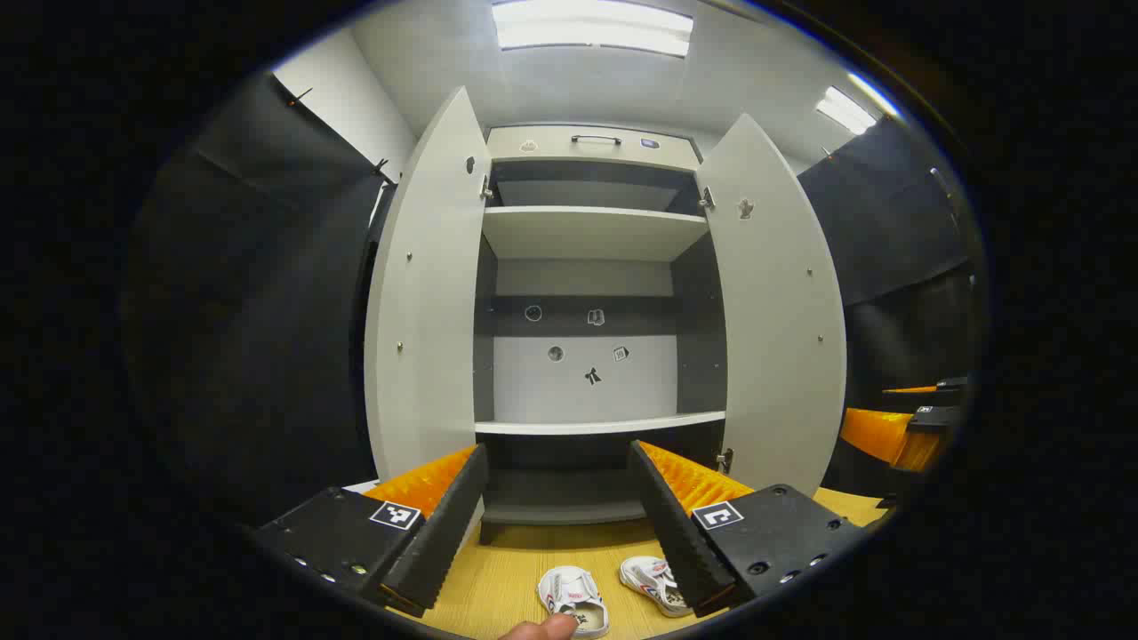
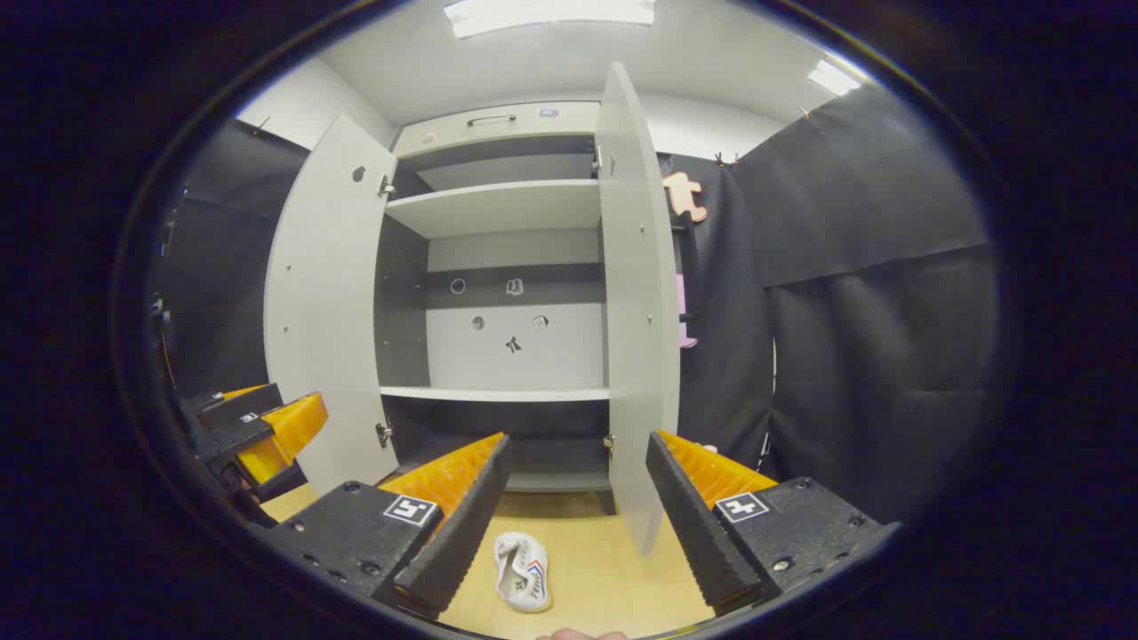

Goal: Grab one shoe with the right hand and put it into the shoe cabinet, grab the other shoe with the left hand and put it into the shoe cabinet; then close the right door with the right hand and the left door with the left hand.

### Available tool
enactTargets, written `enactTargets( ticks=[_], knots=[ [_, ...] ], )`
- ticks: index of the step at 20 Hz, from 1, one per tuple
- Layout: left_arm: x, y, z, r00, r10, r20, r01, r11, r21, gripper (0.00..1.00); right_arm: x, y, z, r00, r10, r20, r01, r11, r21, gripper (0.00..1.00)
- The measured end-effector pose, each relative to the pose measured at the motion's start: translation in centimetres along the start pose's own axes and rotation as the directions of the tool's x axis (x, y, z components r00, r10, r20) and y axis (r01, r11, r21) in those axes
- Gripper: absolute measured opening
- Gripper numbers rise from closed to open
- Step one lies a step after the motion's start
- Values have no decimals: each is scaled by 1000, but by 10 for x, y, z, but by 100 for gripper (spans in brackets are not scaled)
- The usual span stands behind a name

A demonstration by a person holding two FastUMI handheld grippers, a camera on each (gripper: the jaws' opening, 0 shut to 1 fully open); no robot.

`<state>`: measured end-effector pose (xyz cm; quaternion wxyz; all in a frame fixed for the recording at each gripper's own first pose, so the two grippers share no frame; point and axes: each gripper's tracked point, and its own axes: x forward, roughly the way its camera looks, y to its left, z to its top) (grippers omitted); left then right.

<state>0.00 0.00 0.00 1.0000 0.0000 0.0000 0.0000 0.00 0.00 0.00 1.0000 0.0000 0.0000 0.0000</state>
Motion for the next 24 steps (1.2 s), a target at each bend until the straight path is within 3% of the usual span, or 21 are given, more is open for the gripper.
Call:
enactTargets(
  ticks=[10,23,24],
  knots=[
    [-4,-11,4,999,-40,29,41,999,-11,95,-7,4,9,1000,-3,31,4,1000,-28,99],
    [-4,-9,7,999,-36,26,35,999,21,95,-9,6,5,999,13,32,-12,999,-30,99],
    [-5,-9,7,999,-35,25,34,999,20,100,-7,7,3,999,18,28,-17,999,-29,99]
  ],
)
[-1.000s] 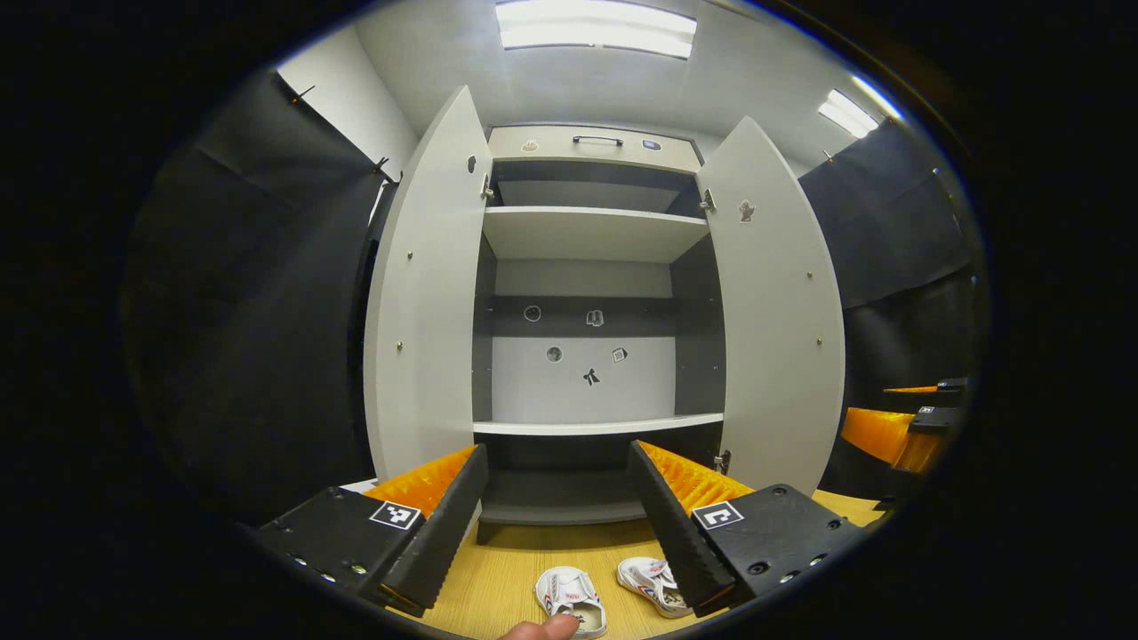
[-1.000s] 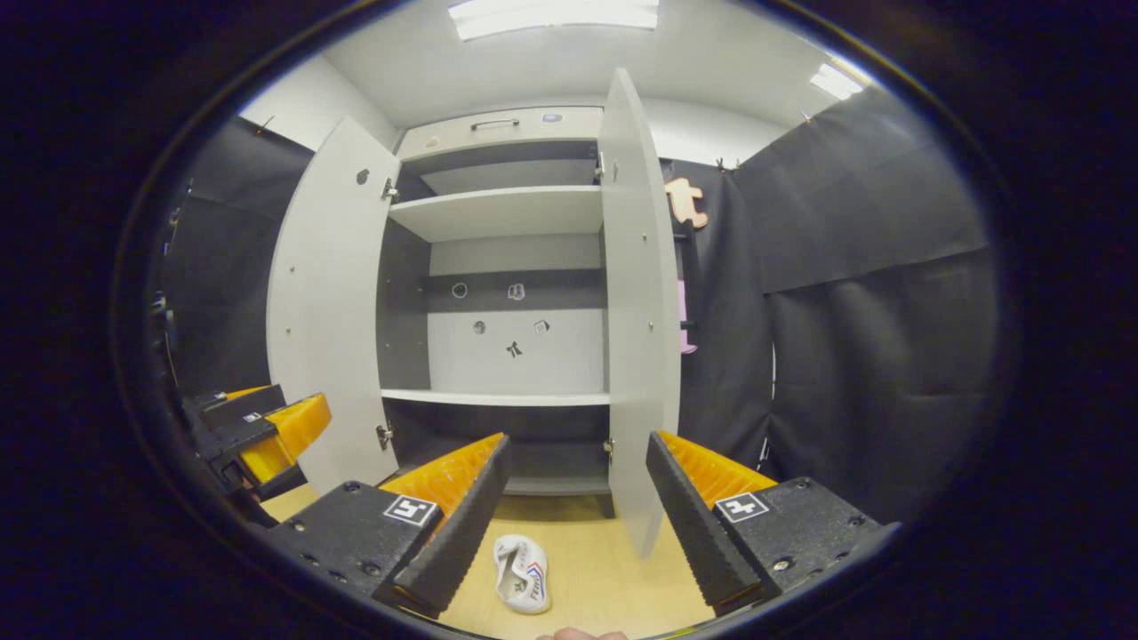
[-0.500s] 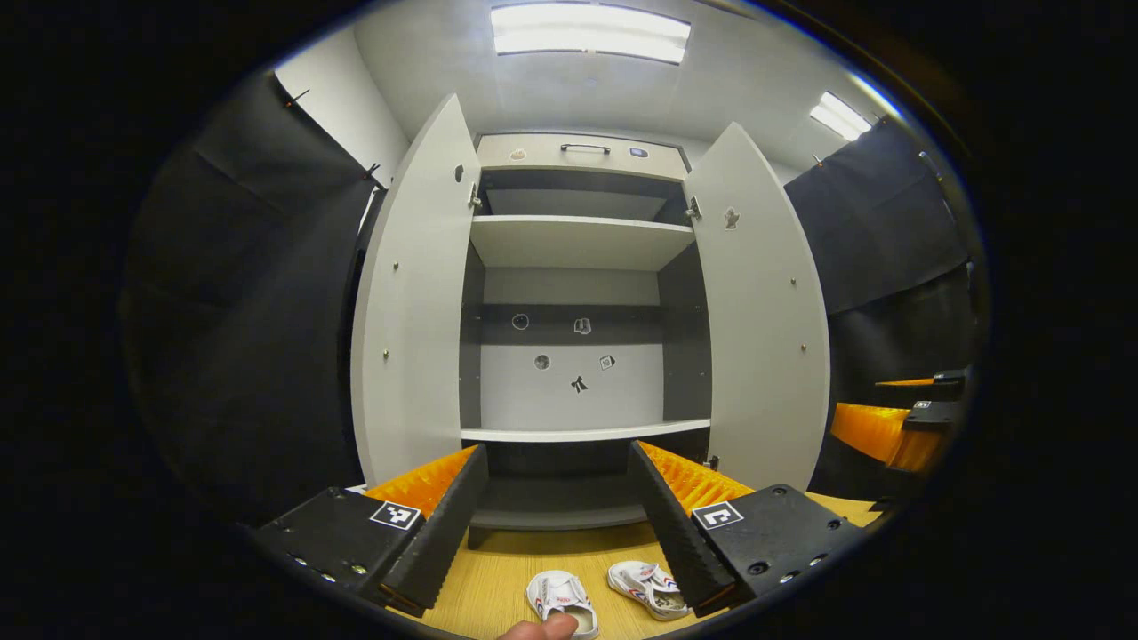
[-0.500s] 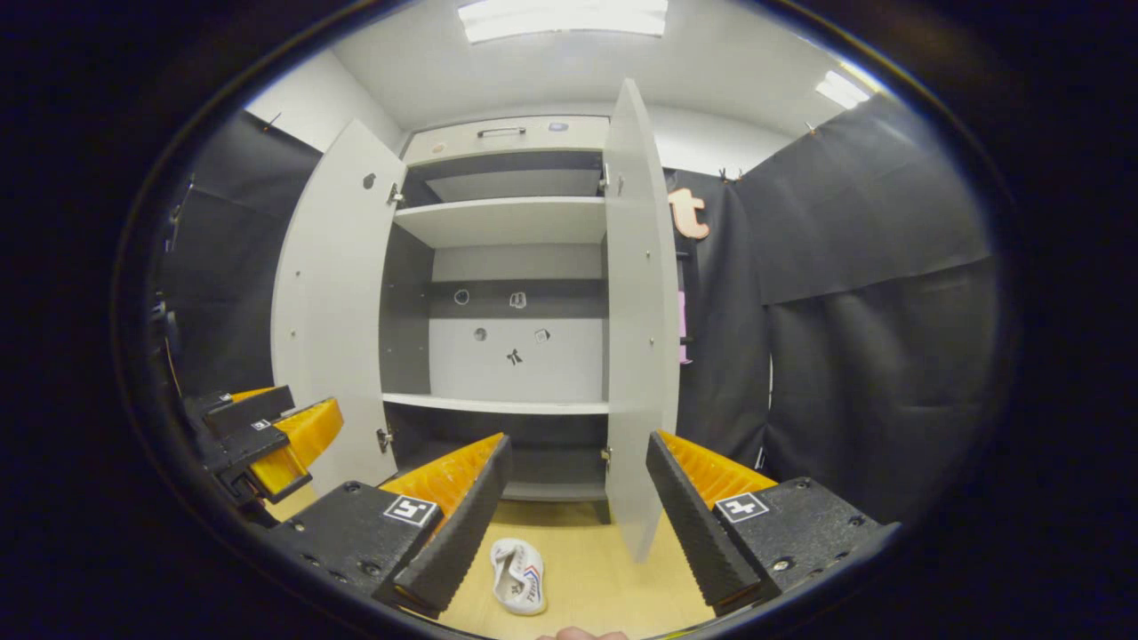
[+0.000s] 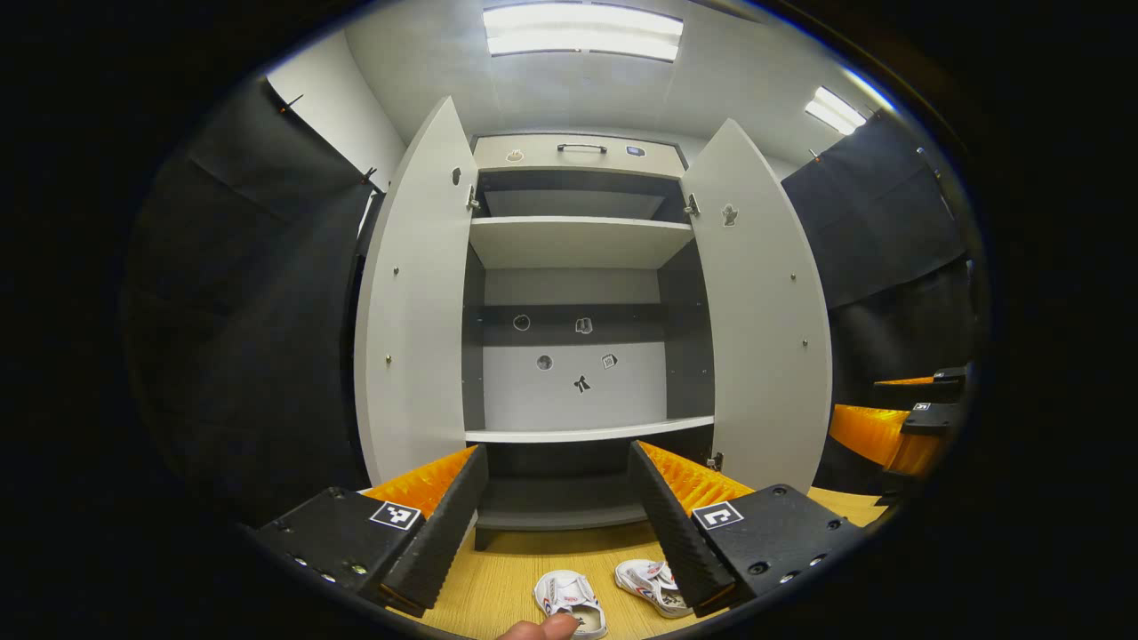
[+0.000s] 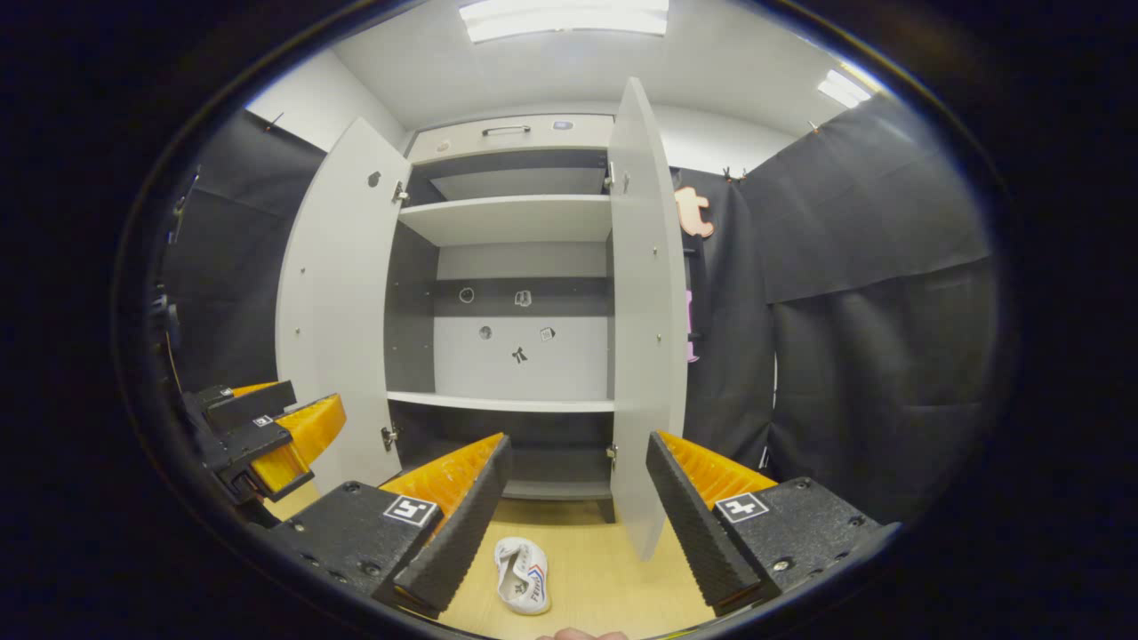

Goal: Grab one shoe with the right hand and put it into the shoe cabinet, grab the other shoe with the left hand and put it into the shoe cabinet; then close the right door with the right hand and the left door with the left hand.

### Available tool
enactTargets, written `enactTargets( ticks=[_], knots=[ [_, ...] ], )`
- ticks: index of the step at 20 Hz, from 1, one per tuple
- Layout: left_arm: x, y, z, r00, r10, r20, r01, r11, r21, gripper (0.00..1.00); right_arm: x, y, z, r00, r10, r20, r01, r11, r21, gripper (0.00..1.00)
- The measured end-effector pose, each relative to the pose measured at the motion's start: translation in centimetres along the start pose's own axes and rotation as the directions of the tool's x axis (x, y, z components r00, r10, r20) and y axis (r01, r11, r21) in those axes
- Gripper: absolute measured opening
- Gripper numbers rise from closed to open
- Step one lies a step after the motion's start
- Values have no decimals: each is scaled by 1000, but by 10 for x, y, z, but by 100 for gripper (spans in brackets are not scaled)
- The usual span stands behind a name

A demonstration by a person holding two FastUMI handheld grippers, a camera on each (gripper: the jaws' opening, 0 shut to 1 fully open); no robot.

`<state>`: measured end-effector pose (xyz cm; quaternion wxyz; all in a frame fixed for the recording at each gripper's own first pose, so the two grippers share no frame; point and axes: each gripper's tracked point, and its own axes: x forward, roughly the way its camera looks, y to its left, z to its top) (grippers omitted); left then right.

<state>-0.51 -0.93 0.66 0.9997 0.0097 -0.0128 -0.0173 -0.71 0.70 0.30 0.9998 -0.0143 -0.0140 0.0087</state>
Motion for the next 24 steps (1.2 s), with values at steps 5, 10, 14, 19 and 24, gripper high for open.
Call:
enactTargets(
  ticks=[5,10,14,19,24],
  knots=[
    [-3,7,-1,1000,14,-4,-14,1000,7,95,8,18,-30,997,39,-66,-40,999,-11,99],
    [-8,15,-6,999,28,-19,-28,999,18,95,22,49,-100,971,120,-205,-127,992,-20,98],
    [-14,24,-12,998,44,-35,-43,999,28,95,37,73,-160,928,168,-333,-187,982,-26,99],
    [-16,39,-21,996,67,-57,-66,997,28,96,49,94,-224,856,231,-463,-237,970,47,99],
    [-16,54,-30,994,80,-79,-78,996,31,96,57,108,-281,785,246,-569,-245,966,80,89]
  ],
)
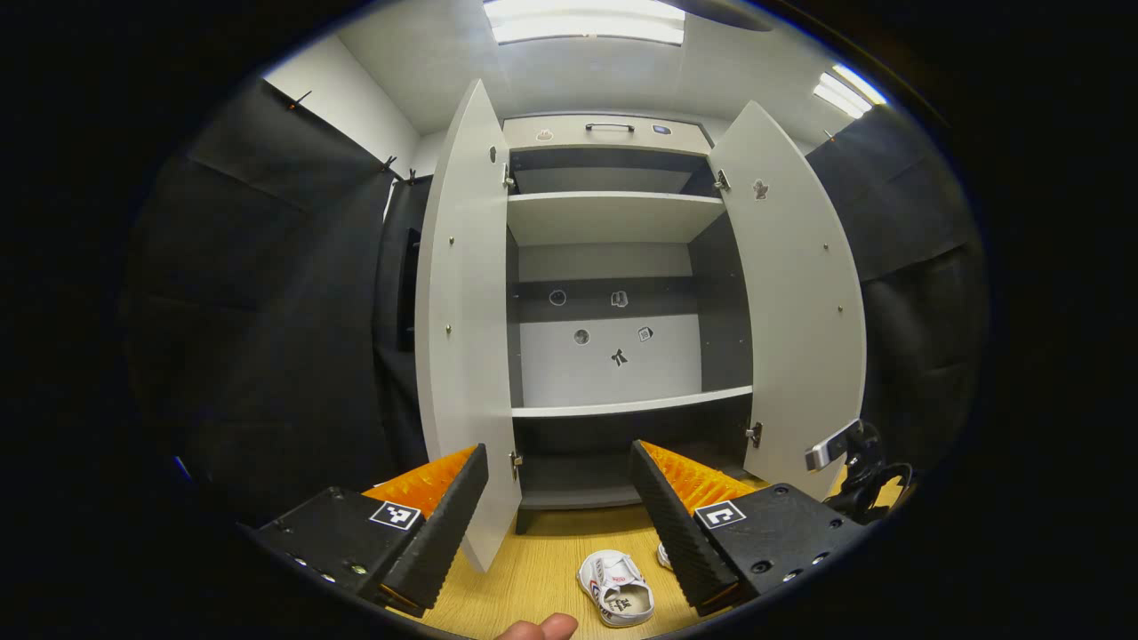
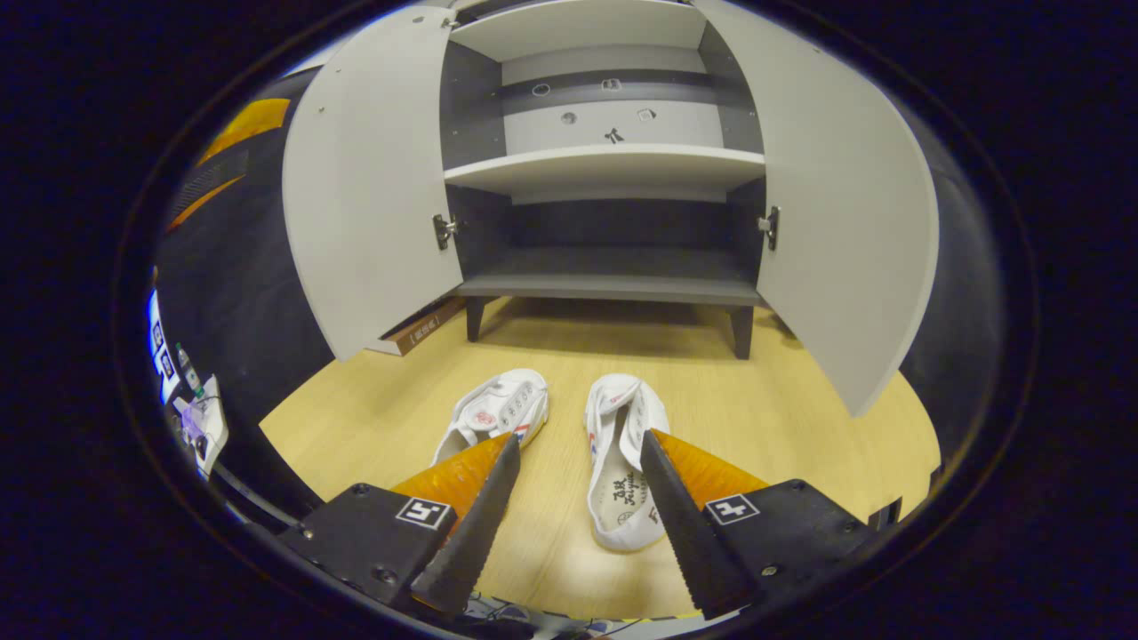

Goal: Grab one shoe with the right hand and put it into the shoe cabinet, grab the other shoe with the left hand and put it into the shoe cabinet; then close the right door with the right hand and the left door with the left hand.

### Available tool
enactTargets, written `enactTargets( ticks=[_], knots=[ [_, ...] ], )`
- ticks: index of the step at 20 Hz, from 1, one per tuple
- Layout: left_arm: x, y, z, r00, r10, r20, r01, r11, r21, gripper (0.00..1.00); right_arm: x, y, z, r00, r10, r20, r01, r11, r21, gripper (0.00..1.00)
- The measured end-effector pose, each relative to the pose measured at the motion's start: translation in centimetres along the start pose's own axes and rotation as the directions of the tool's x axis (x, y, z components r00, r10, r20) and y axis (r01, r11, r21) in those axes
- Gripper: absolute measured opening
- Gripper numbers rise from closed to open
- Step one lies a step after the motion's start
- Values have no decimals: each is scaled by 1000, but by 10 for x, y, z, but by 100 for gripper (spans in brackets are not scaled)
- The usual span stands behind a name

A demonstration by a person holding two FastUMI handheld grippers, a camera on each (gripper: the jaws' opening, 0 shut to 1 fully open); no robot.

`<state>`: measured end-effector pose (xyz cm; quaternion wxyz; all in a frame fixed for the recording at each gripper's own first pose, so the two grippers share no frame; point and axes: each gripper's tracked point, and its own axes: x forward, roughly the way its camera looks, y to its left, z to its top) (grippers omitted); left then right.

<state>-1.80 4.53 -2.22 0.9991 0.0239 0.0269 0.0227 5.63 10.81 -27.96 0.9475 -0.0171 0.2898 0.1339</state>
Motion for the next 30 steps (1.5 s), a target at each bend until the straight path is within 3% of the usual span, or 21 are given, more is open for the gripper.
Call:
enactTargets(
  ticks=[6,7,8,10,12,14,16,19,21,25,30],
  knots=[
    [5,21,-13,999,23,-26,-24,1000,-11,96,48,-7,-42,990,-26,-136,25,1000,-6,81],
    [6,22,-17,999,24,-37,-25,999,-25,96,54,-9,-45,988,-29,-148,29,1000,-4,78],
    [5,20,-22,999,14,-51,-17,999,-44,96,61,-10,-45,988,-34,-153,33,999,-4,68],
    [7,21,-29,998,6,-65,-11,998,-65,96,76,-8,-46,986,-36,-164,37,999,-2,69],
    [7,26,-32,997,15,-73,-20,998,-63,96,88,-6,-47,983,-33,-179,35,999,10,58],
    [7,27,-36,996,16,-83,-21,998,-61,96,97,-10,-43,985,-57,-162,55,998,-17,58],
    [7,28,-44,995,11,-100,-18,998,-63,96,104,-13,-39,987,-78,-140,74,997,-35,47],
    [6,27,-55,991,8,-132,-15,999,-52,96,116,-19,-33,988,-102,-118,98,995,-32,20],
    [4,25,-57,990,2,-140,-10,998,-55,96,120,-18,-29,991,-92,-98,88,995,-43,12],
    [4,22,-59,989,-6,-147,-1,999,-45,96,120,-22,-20,995,-94,-37,92,993,-69,4],
    [3,13,-60,989,-17,-148,12,999,-31,96,90,-25,25,992,-95,89,107,983,-151,4]
  ],
)
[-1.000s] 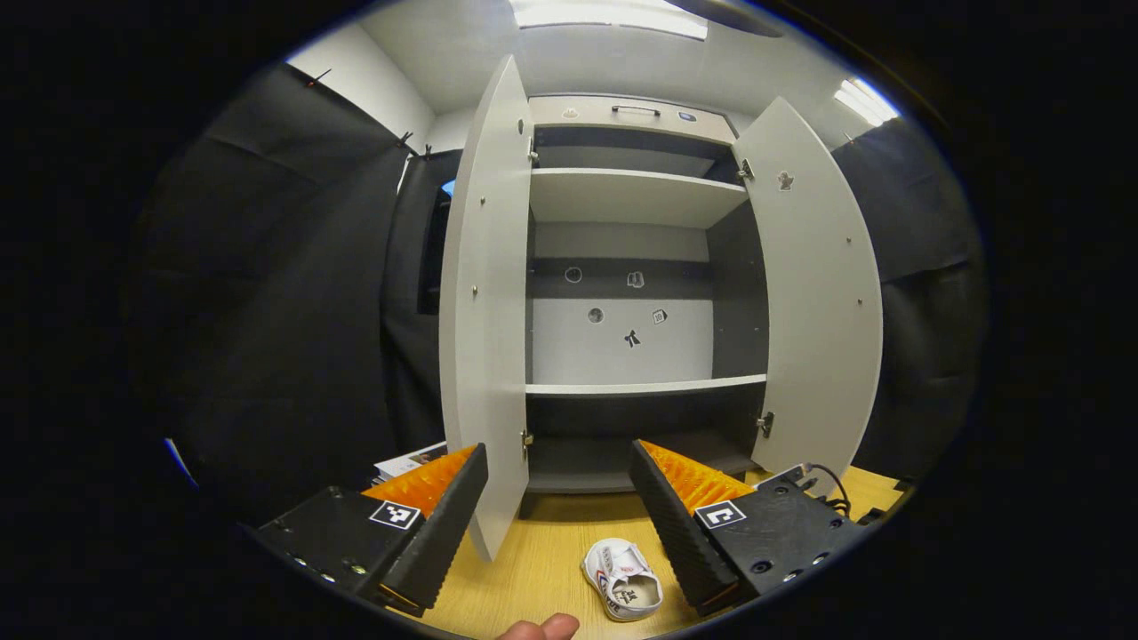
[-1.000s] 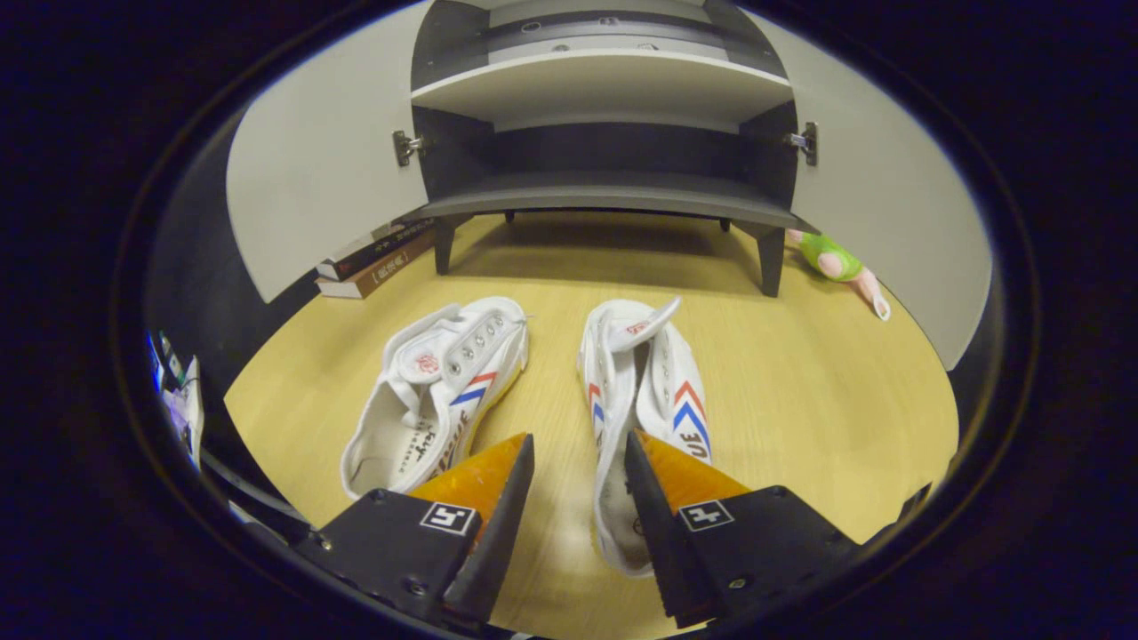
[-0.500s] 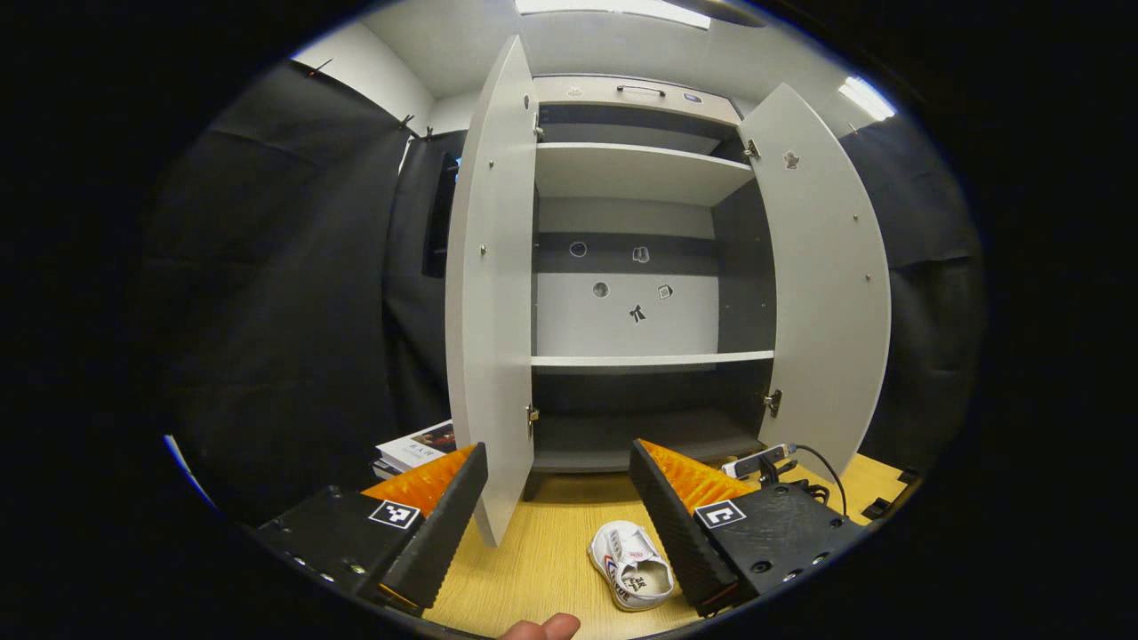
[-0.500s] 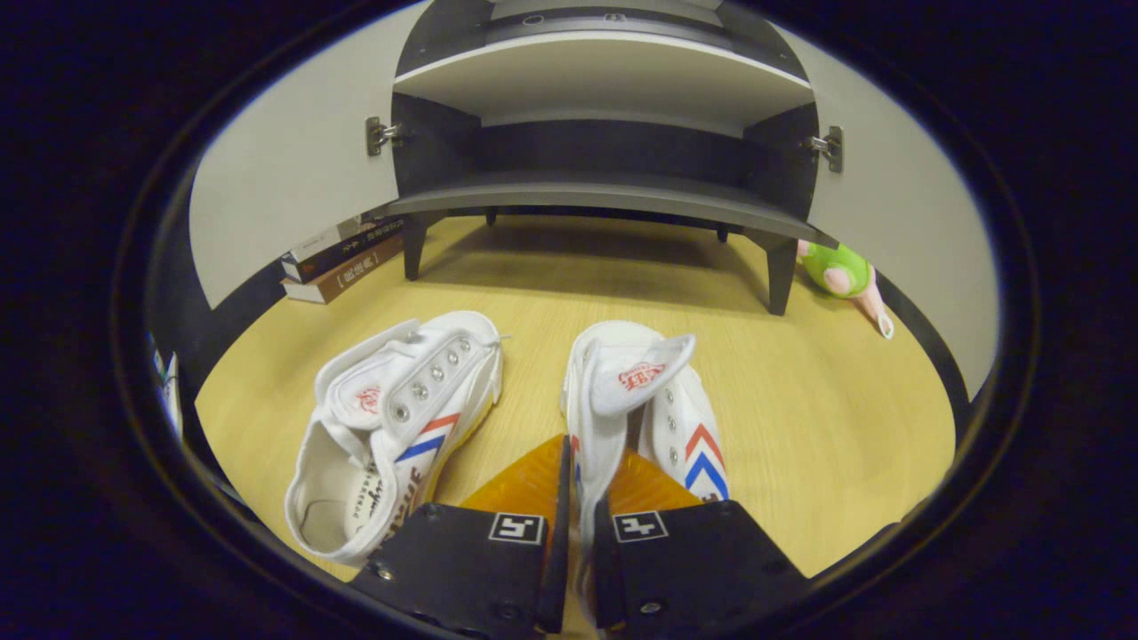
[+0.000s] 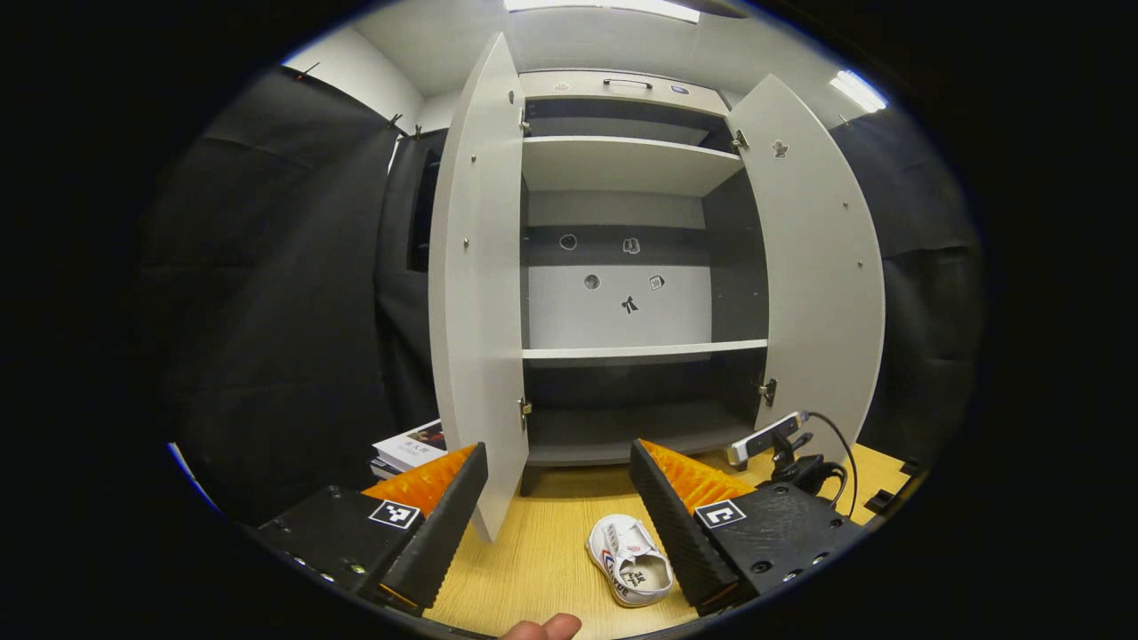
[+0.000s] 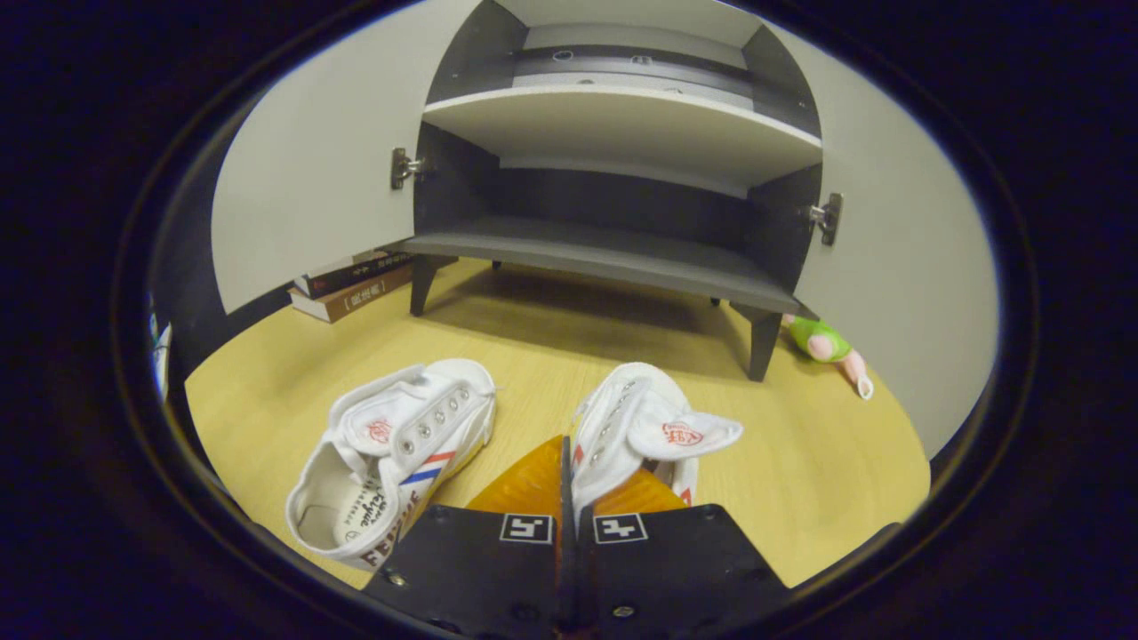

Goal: Grab one shoe with the right hand and put it into the shoe cabinet, grab the other shoe with the left hand and put it into the shoe cabinet; then close the right door with the right hand and the left door with the left hand.

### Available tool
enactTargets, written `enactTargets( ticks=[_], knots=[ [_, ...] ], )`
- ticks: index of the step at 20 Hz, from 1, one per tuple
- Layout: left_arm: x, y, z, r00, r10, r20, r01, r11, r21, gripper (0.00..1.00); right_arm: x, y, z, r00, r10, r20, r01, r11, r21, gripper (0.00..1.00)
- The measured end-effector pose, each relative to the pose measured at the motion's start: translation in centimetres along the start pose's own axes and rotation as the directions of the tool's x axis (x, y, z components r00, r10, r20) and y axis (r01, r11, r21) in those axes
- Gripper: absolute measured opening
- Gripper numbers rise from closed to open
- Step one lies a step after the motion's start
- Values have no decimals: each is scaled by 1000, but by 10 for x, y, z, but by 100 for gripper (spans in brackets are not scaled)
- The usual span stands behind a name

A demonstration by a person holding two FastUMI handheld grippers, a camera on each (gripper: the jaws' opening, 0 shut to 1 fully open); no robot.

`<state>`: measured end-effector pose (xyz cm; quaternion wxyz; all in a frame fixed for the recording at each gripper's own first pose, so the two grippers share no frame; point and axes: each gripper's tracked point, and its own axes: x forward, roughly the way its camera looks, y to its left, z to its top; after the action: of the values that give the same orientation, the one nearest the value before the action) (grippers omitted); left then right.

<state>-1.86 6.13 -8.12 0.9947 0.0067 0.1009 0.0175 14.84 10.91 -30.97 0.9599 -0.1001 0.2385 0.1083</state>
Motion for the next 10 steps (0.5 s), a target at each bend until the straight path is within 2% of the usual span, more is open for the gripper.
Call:
enactTargets(
  ticks=[3,10],
  knots=[
    [1,-9,6,1000,-15,26,15,1000,-7,96,-28,-9,44,996,-7,84,10,999,-39,4],
    [5,-33,16,996,-54,64,55,998,-26,96,-89,-29,158,972,10,236,-3,999,-33,4]
  ],
)
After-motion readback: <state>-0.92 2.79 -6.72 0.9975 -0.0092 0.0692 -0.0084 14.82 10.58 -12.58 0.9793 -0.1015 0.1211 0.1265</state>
